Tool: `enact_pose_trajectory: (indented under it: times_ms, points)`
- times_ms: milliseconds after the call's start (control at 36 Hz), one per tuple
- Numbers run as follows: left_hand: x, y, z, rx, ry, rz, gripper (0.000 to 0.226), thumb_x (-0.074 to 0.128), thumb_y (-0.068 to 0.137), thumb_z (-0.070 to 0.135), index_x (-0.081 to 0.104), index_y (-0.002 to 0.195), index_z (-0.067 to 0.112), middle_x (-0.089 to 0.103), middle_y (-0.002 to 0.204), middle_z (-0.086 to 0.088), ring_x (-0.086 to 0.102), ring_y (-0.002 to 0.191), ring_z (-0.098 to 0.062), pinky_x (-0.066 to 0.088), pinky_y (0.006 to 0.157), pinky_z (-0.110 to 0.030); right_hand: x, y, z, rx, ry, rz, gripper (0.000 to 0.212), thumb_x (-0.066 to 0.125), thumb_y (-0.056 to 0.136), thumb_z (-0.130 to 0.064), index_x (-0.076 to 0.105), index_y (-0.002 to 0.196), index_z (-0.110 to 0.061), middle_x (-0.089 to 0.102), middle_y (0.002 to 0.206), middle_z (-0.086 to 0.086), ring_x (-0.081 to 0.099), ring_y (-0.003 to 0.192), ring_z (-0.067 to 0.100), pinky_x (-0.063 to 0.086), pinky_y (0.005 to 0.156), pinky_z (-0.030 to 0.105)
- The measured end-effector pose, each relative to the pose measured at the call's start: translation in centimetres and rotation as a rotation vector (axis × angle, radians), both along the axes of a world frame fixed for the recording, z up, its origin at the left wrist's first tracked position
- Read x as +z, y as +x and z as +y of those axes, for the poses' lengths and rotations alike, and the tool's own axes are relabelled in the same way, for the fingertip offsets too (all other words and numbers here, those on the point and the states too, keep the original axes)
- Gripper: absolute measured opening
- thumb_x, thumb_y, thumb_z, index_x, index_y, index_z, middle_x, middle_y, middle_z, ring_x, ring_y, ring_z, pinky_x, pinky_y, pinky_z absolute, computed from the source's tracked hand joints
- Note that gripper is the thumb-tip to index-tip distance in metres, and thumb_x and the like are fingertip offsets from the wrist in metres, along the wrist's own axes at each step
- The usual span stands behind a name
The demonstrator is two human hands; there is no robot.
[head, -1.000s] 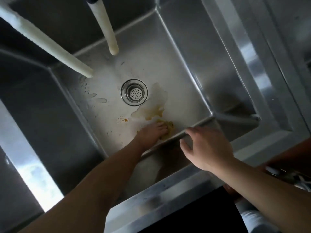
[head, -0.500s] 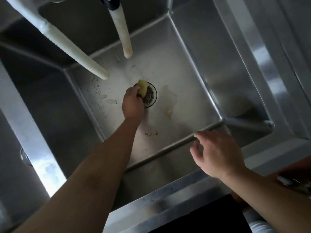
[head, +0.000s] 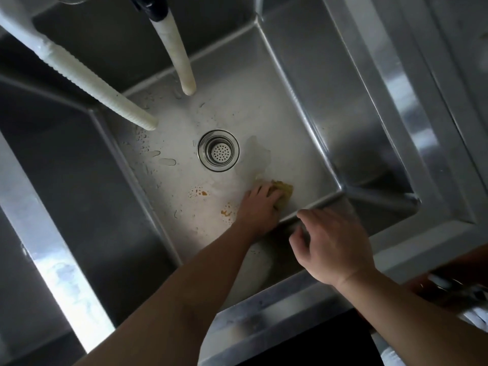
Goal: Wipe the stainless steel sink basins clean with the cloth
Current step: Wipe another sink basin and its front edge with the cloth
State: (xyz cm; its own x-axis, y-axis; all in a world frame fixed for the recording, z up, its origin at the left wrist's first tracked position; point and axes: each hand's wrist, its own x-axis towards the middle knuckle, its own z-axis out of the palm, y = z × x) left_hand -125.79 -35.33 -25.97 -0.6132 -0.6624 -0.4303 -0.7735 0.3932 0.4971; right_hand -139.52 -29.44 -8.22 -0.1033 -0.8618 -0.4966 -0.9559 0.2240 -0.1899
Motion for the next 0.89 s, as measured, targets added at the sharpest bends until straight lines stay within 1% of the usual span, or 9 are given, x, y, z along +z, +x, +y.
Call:
enact_pose_trajectory:
  times_ms: [111, 222, 278, 417, 528, 639, 750, 833, 889]
  points:
    - [-0.3, -0.9, 0.6, -0.018, 0.0, -0.058, 0.062, 0.05, 0.084, 0.054, 0.041, 0.142, 0.036, 0.038, 0.149, -0.008, 0.04, 0.128, -0.035, 0.041, 0.097, -0.047, 0.1, -0.1, -0.1, 0.004, 0.014, -0.025, 0.029, 0.042, 0.086, -0.039, 0.064, 0.082, -0.023, 0.061, 0.07, -0.007, 0.057, 0.065, 0.015, 0.05, 0.064, 0.033]
    - [-1.1, -1.5, 1.1, -0.061, -0.088, -0.147, 0.062, 0.068, 0.079, 0.043, 0.048, 0.138, 0.04, 0.043, 0.146, -0.007, 0.045, 0.126, -0.037, 0.047, 0.093, -0.048, 0.1, -0.2, -0.1, -0.005, 0.001, -0.039, 0.026, 0.043, 0.085, -0.038, 0.063, 0.079, -0.022, 0.06, 0.068, -0.007, 0.056, 0.064, 0.015, 0.05, 0.063, 0.033]
    - [-1.3, -1.5, 0.5, -0.056, -0.097, -0.158, 0.068, 0.072, 0.077, 0.034, 0.044, 0.138, 0.042, 0.039, 0.149, -0.005, 0.041, 0.129, -0.036, 0.047, 0.094, -0.047, -0.1, -0.1, 0.0, -0.009, -0.008, -0.024, 0.025, 0.046, 0.084, -0.036, 0.065, 0.08, -0.02, 0.062, 0.069, -0.004, 0.059, 0.067, 0.019, 0.05, 0.064, 0.035]
    - [-2.0, 0.8, -4.0, 0.177, -0.108, -0.231, 0.057, 0.052, 0.091, 0.019, 0.043, 0.141, 0.045, 0.028, 0.157, -0.002, 0.032, 0.134, -0.037, 0.042, 0.1, -0.046, -0.5, 0.1, 0.1, -0.016, -0.063, 0.001, 0.024, 0.051, 0.078, -0.031, 0.069, 0.08, -0.015, 0.067, 0.071, 0.001, 0.063, 0.071, 0.026, 0.052, 0.067, 0.038]
    - [-1.7, 2.8, -8.7, 0.266, -0.105, -0.302, 0.061, 0.044, 0.091, 0.009, 0.041, 0.142, 0.042, 0.03, 0.154, -0.005, 0.04, 0.125, -0.038, 0.044, 0.1, -0.044, -0.6, 0.1, 0.2, -0.021, -0.16, 0.001, 0.019, 0.055, 0.076, -0.028, 0.068, 0.076, -0.014, 0.064, 0.065, 0.002, 0.061, 0.065, 0.028, 0.05, 0.062, 0.038]
    - [-0.6, 3.8, -12.6, 0.482, -0.053, -0.352, 0.064, 0.046, 0.083, -0.005, 0.049, 0.134, 0.034, 0.034, 0.147, -0.007, 0.034, 0.127, -0.037, 0.045, 0.094, -0.045, -0.9, 0.1, 0.3, -0.032, -0.202, -0.027, 0.019, 0.055, 0.076, -0.027, 0.068, 0.076, -0.012, 0.064, 0.065, 0.004, 0.061, 0.063, 0.029, 0.051, 0.061, 0.039]
    - [0.3, 3.4, -14.0, 0.724, -0.142, -0.281, 0.061, 0.048, 0.082, -0.005, 0.046, 0.13, 0.032, 0.037, 0.134, -0.009, 0.037, 0.116, -0.032, 0.049, 0.08, -0.043, -0.8, 0.0, 0.3, -0.027, -0.202, -0.035, 0.018, 0.055, 0.076, -0.026, 0.067, 0.077, -0.013, 0.064, 0.065, 0.003, 0.061, 0.062, 0.029, 0.051, 0.061, 0.039]
    - [0.9, 2.0, -13.9, 0.865, -0.183, -0.17, 0.055, 0.05, 0.086, 0.003, 0.046, 0.134, 0.03, 0.04, 0.13, -0.012, 0.039, 0.115, -0.032, 0.052, 0.08, -0.048, -0.7, 0.0, 0.3, -0.014, -0.19, -0.035, 0.017, 0.056, 0.076, -0.026, 0.066, 0.076, -0.013, 0.062, 0.064, 0.002, 0.06, 0.061, 0.028, 0.05, 0.06, 0.038]
    - [1.2, 0.5, -13.2, 0.881, -0.194, -0.079, 0.053, 0.05, 0.088, 0.007, 0.048, 0.137, 0.027, 0.042, 0.129, -0.014, 0.041, 0.115, -0.034, 0.051, 0.083, -0.047, -0.6, 0.0, 0.2, -0.011, -0.188, -0.03, 0.016, 0.057, 0.074, -0.026, 0.066, 0.075, -0.014, 0.062, 0.063, 0.002, 0.06, 0.06, 0.028, 0.049, 0.059, 0.037]
